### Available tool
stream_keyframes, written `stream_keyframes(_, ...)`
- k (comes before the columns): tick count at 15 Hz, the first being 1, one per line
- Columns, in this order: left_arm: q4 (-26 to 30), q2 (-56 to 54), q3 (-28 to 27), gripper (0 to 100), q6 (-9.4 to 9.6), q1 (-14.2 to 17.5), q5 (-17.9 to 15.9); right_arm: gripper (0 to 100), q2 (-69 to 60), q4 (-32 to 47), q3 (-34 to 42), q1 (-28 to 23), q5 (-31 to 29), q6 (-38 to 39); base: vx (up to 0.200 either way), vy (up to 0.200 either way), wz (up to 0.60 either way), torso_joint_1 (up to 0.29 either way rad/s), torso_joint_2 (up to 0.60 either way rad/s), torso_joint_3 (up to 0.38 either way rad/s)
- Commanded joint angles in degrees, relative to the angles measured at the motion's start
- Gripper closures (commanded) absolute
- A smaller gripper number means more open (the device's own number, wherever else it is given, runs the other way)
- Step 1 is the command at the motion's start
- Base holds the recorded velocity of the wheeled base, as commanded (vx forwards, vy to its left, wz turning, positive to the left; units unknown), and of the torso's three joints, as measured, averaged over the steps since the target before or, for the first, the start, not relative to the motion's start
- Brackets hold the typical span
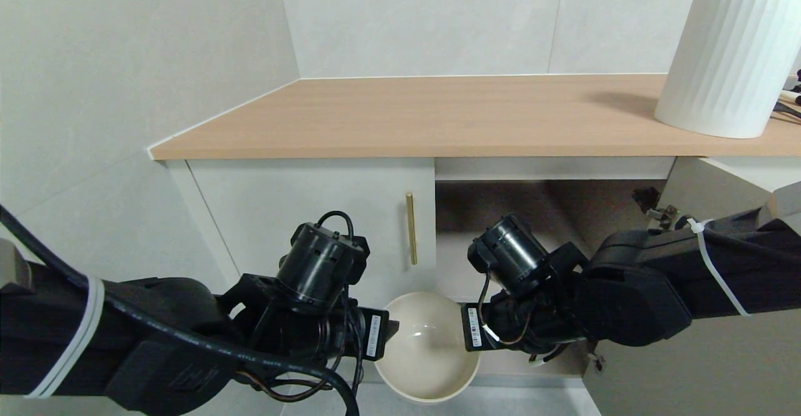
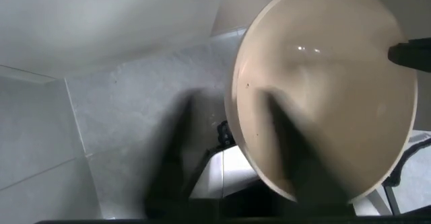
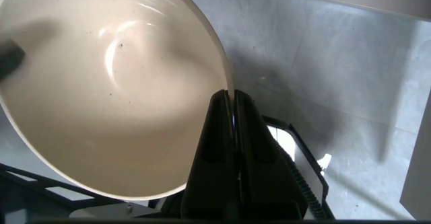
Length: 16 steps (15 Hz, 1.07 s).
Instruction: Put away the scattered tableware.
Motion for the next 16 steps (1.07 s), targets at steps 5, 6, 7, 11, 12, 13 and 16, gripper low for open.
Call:
stream_keyframes(5,-1.3,-0.3,-0.1,0,-0.31,0.0,0.0,100,0.0,0.0,0.1,0.0,-0.1,0.0,0.000,0.000,0.00,0.000,0.00,0.000)
stream_keyframes(6,-2.1,-0.7,-0.1,0,-0.40,0.1,0.0,100,0.0,0.0,0.3,-0.2,-0.6,0.0,0.000,0.000,0.00,0.000,0.00,0.000)
stream_keyframes(7,-2.4,-1.0,-0.1,0,-0.40,0.2,0.0,100,-0.2,0.0,0.4,-0.8,-2.7,0.0,0.000,0.000,0.00,0.000,0.00,0.000)
stream_keyframes(11,-2.5,-1.5,-0.1,0,-0.40,0.3,0.0,100,-1.1,-6.9,4.1,-6.3,-10.3,0.9,0.000,0.000,0.00,0.000,0.00,0.000)
stream_keyframes(12,-2.5,-1.5,-0.1,0,-0.40,0.3,0.0,100,-1.4,-10.4,5.7,-7.4,-10.3,0.7,0.000,0.000,0.00,0.000,0.00,0.000)
stream_keyframes(13,-2.5,-1.8,-0.1,0,-0.40,0.3,0.0,100,-1.3,-15.1,7.6,-9.0,-10.4,0.6,0.000,0.000,0.00,0.000,0.00,0.000)
stream_keyframes(16,-2.5,-2.2,-0.1,0,-0.40,0.3,0.0,100,0.5,-22.3,8.5,-14.7,-10.4,0.6,0.000,0.000,0.00,0.000,0.00,0.000)
